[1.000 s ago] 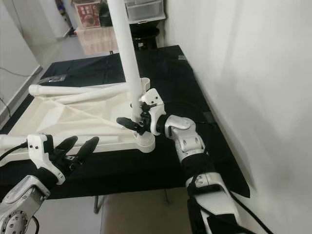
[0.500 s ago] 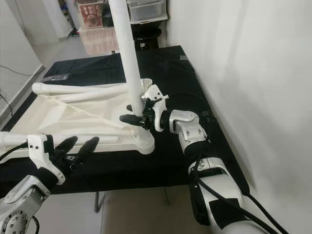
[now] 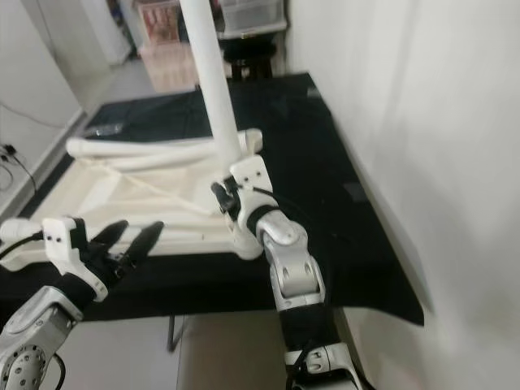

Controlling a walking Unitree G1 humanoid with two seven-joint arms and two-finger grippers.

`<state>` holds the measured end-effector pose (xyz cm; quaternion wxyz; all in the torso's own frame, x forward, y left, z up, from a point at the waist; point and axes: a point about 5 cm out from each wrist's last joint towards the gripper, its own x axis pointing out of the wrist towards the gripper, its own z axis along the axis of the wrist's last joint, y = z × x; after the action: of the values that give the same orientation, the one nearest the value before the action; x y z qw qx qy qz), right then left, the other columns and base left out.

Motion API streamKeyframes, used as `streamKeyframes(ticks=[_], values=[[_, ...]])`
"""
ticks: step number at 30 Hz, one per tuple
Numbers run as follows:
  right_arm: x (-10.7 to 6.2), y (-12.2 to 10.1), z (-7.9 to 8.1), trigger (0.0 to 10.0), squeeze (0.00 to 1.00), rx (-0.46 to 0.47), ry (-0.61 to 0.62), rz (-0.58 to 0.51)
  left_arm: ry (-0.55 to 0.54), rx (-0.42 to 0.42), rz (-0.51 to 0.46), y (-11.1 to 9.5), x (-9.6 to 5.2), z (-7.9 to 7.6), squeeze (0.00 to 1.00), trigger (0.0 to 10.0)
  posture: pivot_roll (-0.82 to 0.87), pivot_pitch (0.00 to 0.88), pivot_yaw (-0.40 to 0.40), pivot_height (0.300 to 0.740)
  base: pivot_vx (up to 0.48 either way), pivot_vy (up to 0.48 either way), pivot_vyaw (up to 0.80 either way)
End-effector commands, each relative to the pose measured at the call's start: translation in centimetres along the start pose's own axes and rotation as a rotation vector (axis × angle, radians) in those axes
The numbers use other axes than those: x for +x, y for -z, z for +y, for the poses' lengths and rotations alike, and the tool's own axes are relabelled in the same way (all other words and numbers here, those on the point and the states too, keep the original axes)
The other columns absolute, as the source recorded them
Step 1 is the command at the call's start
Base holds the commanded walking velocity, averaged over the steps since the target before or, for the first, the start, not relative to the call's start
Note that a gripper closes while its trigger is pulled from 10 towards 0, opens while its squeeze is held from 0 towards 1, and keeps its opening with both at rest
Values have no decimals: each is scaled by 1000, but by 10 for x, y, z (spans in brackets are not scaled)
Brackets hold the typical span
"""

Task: Building children table

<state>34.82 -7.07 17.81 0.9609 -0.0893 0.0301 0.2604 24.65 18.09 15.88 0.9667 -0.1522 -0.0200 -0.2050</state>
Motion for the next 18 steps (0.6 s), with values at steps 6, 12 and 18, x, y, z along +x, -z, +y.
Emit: streamKeyframes(ticks=[6, 12, 18], values=[[10, 10, 0, 10000, 1000, 43, -117, 35, -34, 10, -1, -1, -3, 5, 0, 10000, -45, 58, 130, 740, 0, 0, 0], [9, -3, -3, 10000, 1000, 19, -267, -26, -23, 11, 8, -1, -2, 4, 0, 10000, -44, 57, 129, 740, 0, 0, 0], [4, -10, -9, 10000, 0, -77, -609, -52, -24, 11, 3, -1, 0, 4, 0, 10000, -44, 55, 121, 740, 0, 0, 0]])
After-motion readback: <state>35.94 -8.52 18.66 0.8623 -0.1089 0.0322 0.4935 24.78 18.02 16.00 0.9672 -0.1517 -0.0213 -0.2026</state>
